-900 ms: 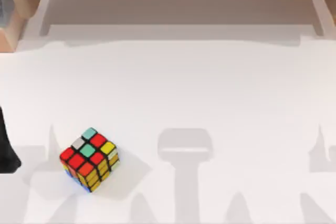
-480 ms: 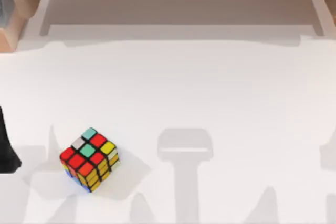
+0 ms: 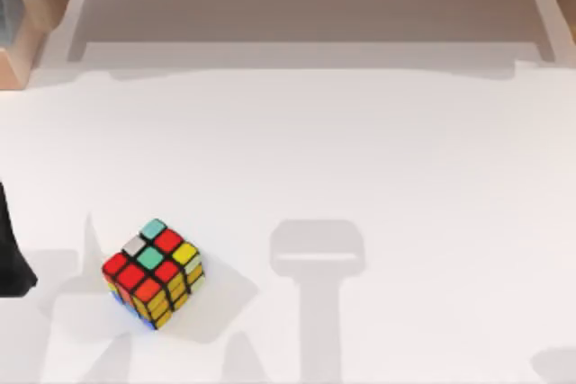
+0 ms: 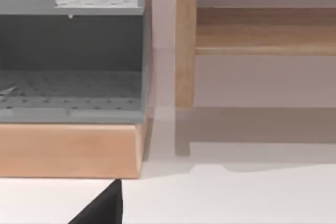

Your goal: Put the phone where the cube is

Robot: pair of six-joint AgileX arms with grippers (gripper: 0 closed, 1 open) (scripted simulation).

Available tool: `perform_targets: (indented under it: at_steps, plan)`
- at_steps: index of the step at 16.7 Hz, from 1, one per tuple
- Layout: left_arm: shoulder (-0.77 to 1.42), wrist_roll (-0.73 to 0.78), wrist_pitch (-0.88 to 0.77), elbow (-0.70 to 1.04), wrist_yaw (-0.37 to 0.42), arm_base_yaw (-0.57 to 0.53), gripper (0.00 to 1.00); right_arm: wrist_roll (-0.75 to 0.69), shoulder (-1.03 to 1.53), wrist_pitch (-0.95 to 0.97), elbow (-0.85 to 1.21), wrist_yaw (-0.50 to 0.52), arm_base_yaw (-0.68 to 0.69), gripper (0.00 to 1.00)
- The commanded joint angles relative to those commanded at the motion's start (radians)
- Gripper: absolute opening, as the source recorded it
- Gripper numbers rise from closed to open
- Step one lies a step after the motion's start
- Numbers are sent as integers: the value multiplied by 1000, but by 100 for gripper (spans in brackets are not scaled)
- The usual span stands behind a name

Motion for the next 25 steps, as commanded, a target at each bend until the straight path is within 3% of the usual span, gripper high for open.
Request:
perform_targets:
  at_steps: [5, 10, 17, 25]
  plan:
    - [0, 0, 0, 0, 0, 0, 100, -206, 420, -219, 201, -3, -250, 100]
    - [0, 0, 0, 0, 0, 0, 100, -324, 629, -337, 326, -10, -396, 100]
    - [0, 0, 0, 0, 0, 0, 100, -332, 645, -341, 332, -11, -405, 100]
    - [0, 0, 0, 0, 0, 0, 100, -328, 749, -157, 250, -12, -404, 100]
